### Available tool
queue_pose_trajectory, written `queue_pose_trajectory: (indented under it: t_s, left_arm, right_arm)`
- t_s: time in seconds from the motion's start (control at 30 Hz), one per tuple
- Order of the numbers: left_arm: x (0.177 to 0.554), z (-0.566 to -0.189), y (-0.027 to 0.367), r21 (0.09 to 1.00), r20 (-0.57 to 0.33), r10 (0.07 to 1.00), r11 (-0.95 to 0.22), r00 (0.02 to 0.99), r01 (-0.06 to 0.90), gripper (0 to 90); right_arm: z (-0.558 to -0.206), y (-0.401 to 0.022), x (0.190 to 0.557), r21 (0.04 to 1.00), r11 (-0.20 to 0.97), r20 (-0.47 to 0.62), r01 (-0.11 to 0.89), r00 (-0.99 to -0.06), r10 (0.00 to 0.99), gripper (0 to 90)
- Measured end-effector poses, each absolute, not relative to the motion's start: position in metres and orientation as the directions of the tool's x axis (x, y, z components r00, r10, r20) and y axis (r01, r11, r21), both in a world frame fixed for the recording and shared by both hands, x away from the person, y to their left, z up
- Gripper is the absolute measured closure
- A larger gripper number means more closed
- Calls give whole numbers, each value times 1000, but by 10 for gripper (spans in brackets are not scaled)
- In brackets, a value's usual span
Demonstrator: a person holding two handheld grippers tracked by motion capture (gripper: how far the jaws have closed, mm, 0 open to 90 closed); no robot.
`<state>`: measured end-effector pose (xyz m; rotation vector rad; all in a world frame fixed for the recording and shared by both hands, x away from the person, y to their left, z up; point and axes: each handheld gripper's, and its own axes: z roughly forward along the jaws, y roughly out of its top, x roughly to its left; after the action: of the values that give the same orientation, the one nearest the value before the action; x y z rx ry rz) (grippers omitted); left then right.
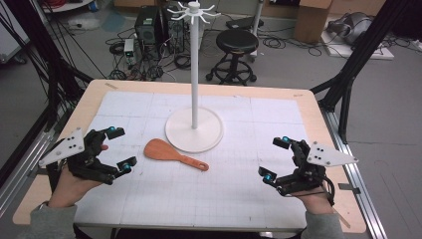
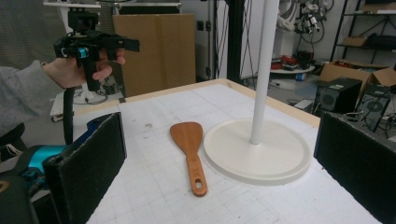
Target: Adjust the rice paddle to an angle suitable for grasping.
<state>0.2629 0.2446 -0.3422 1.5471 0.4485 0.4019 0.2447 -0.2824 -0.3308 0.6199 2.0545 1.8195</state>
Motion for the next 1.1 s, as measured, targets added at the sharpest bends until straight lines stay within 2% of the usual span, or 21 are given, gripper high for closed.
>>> queue_pose_trajectory:
  t_s: [0.53,0.83,0.87,0.93,0.97,1.0,1.1]
  left_arm:
    - [262,-347,238,999,-12,523,-30,852,33,31]
    - [264,-350,236,996,27,577,-83,816,26,31]
    - [264,-350,236,996,27,577,-83,816,26,54]
    - [263,-350,237,997,17,582,-71,813,30,169]
    - [263,-350,237,998,10,589,-59,808,30,169]
    - [263,-351,238,998,-8,600,-41,800,40,290]
    - [262,-353,237,997,11,615,-69,788,40,433]
  right_arm:
    - [-335,-282,252,989,77,65,123,-850,522,9]
    - [-338,-282,250,988,72,77,135,-845,529,9]
    - [-338,-282,250,988,72,77,135,-845,529,9]
    - [-341,-280,252,986,82,81,146,-845,528,9]
    - [-341,-280,252,986,82,81,146,-845,528,9]
    - [-341,-279,252,987,91,62,130,-844,533,9]
    - [-340,-279,251,988,89,60,127,-842,535,9]
